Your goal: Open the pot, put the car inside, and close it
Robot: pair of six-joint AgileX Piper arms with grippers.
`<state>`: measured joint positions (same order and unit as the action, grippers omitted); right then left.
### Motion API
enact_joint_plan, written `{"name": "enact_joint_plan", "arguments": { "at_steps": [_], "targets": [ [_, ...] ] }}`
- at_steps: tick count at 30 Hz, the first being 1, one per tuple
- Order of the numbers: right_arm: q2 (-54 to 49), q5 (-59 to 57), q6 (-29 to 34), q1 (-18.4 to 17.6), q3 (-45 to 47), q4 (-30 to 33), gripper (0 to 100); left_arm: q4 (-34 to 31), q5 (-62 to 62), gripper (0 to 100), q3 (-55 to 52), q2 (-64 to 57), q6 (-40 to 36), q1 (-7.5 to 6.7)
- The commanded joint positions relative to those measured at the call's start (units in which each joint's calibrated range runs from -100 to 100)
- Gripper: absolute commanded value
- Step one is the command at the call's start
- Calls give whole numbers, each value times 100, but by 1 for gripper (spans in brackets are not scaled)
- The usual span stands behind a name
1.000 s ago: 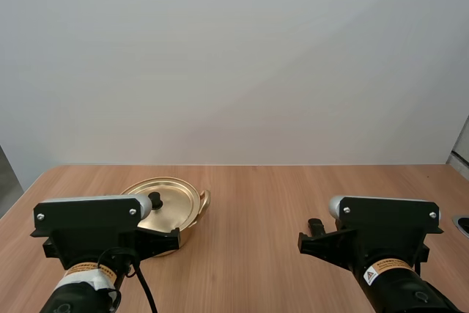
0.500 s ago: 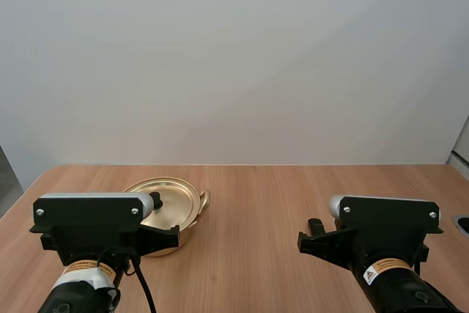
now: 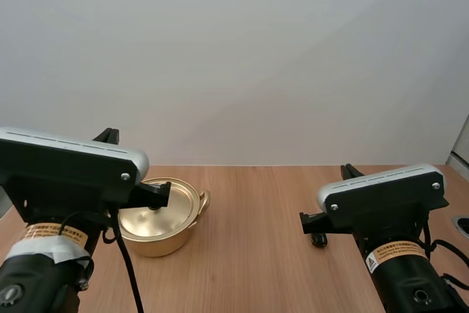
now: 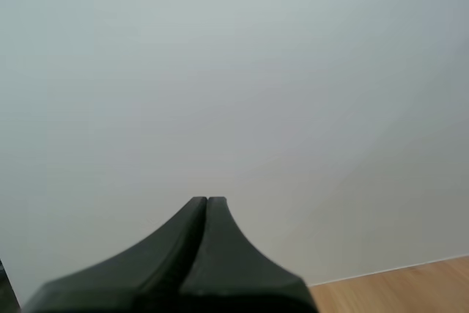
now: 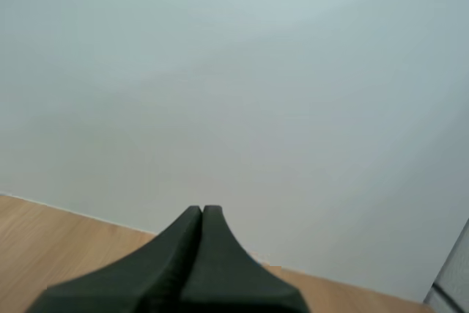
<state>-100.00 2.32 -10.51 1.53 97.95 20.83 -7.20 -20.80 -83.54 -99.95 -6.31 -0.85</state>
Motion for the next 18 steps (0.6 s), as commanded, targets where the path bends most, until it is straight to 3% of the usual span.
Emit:
{"name": "enact_joint_plan", "arguments": {
  "at_steps": [1, 5, 8, 12, 15, 18],
  "targets": [
    [0, -49, 18, -1, -453, 212, 0, -27, -629, 0, 104, -5, -644, -6],
    [0, -666, 39, -16, -1299, -82, 0, -29, -150, 0, 318, -5, -551, -6],
    [0, -1933, 52, -32, -1886, -616, 0, 74, -111, 0, 570, -5, -551, -6],
    [46, -3411, -5, -31, -2289, -832, 0, 453, -428, 0, 969, 560, -474, -6],
    [58, -3877, -361, -31, -2302, -1005, 0, 608, -989, 0, 1360, 1277, -344, -6],
    [58, -4398, -886, -31, -2302, -1368, 0, 840, -1206, 0, 1739, 1993, 340, 47]
  ]
}}
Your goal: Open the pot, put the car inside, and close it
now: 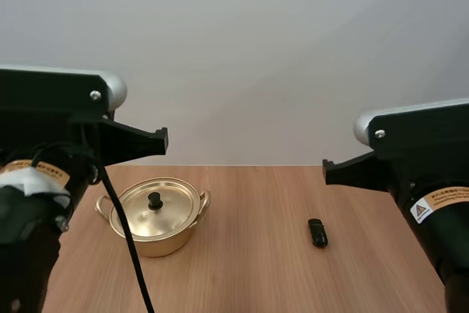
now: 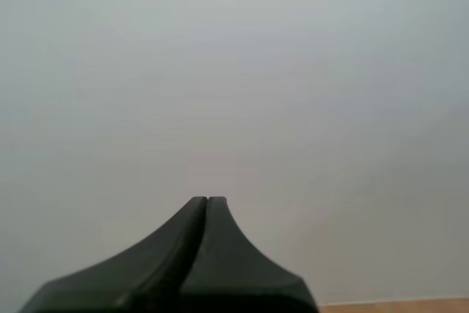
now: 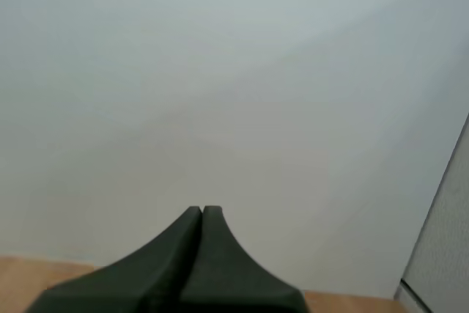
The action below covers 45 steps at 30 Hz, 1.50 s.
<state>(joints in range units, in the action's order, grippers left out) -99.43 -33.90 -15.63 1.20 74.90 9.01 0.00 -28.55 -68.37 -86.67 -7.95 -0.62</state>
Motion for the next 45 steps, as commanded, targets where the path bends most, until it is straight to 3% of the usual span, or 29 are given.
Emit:
{"name": "enact_joint_plan", "arguments": {
  "at_steps": [1, 7, 15, 25, 31, 33, 34, 37, 38, 39, 45],
  "targets": [
    [0, -968, -527, 2, 2, -305, 0, 191, -577, 0, 368, 894, 764, 58],
    [-11, -1640, -710, 9, 2, -697, 0, 977, -2477, 0, 1613, 2595, 1710, 240],
    [-11, -1640, -710, 9, 2, -697, 0, 1440, -5571, 0, 3139, 4897, 2180, 240],
    [-11, -1640, -710, 9, 15, -697, 0, 889, -5362, 0, 3293, 5762, 2203, 240],
    [-11, -1640, -710, 9, 15, -697, 0, 892, -5019, 1, 3293, 5878, 2373, 240],
    [-11, -1640, -710, 9, 15, -697, 0, 910, -5086, 12, 3293, 5937, 2397, 240],
    [-11, -1640, -710, 9, 15, -697, 0, 910, -5109, 23, 3293, 5981, 2397, 240],
    [-11, -1640, -710, 9, 15, -697, 0, 910, -5390, 70, 3293, 6177, 2366, 240],
    [-11, -1640, -710, 9, 15, -697, 0, 910, -5499, 90, 3293, 6267, 2318, 240],
    [-11, -1640, -710, 9, 15, -697, 0, 910, -5634, 100, 3293, 6372, 2297, 240],
    [-11, -1640, -710, 9, 15, -697, 0, 834, -6406, 100, 3293, 6999, 2330, 240]
  ]
}}
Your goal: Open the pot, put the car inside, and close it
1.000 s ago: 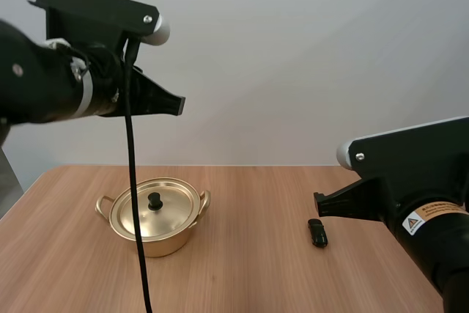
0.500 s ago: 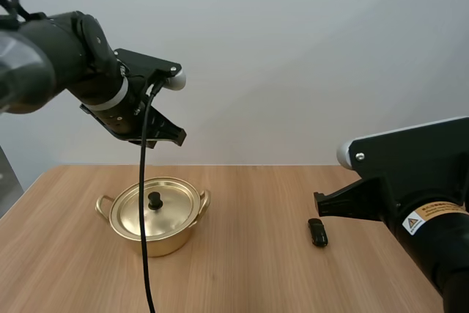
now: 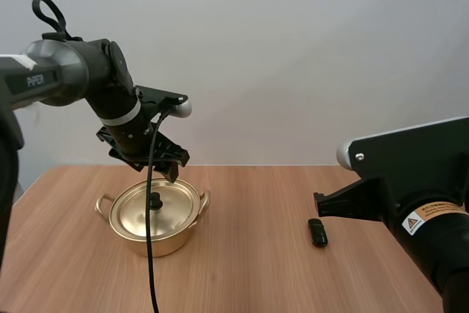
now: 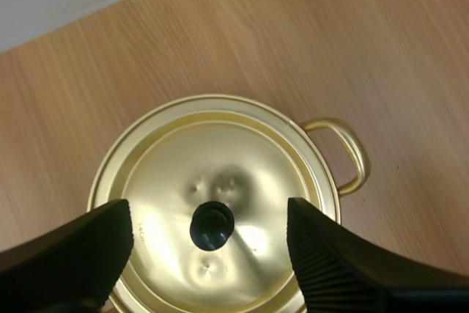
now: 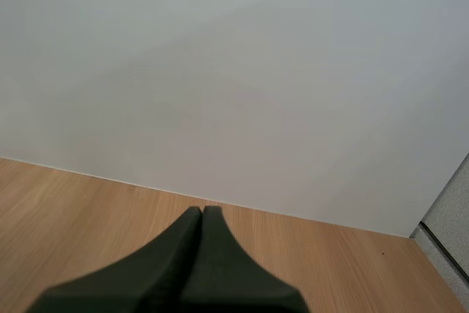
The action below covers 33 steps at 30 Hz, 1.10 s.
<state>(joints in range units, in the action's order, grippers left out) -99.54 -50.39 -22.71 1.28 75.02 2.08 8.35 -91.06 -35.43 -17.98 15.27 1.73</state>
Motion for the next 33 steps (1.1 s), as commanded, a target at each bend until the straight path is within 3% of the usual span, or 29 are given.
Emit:
{"name": "enact_joint_plan", "arguments": {
  "at_steps": [1, 12, 33],
  "targets": [
    [1, 9, -2, 0, 3, -4, 0, -1, -194, 100, -1, 188, 8, 5],
    [1, -9, -2, 0, 2, -4, 0, -350, -288, 100, -1, 588, -24, 5],
    [1, -9, -2, 0, 2, -4, 0, -311, 46, 100, -1, 996, 18, 5]
  ]
}}
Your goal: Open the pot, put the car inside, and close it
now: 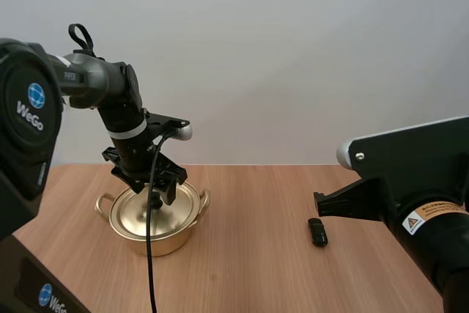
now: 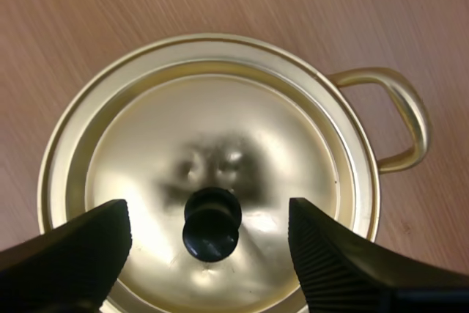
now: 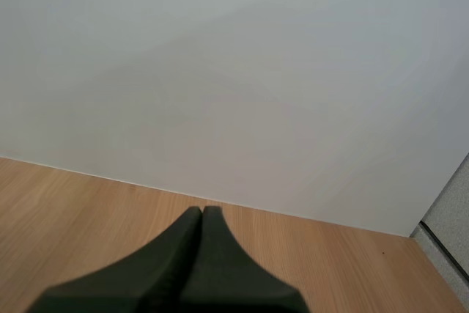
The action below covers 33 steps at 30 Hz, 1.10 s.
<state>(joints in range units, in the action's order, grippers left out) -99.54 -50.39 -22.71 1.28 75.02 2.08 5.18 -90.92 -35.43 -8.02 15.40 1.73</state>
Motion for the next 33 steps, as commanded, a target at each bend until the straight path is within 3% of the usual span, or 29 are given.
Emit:
{"name": "enact_joint_plan", "arguments": {
  "at_steps": [1, 7, 33],
  "targets": [
    [1, -9, -2, 0, 2, -4, 0, 7, 77, 100, -1, -1, 5, 5],
    [1, -9, -2, 0, 2, -4, 0, 30, 10, 72, -1, -1, 5, 5],
    [1, -10, -2, 0, 2, 7, 0, 30, -104, 72, -1, 195, 5, 5]
  ]
}}
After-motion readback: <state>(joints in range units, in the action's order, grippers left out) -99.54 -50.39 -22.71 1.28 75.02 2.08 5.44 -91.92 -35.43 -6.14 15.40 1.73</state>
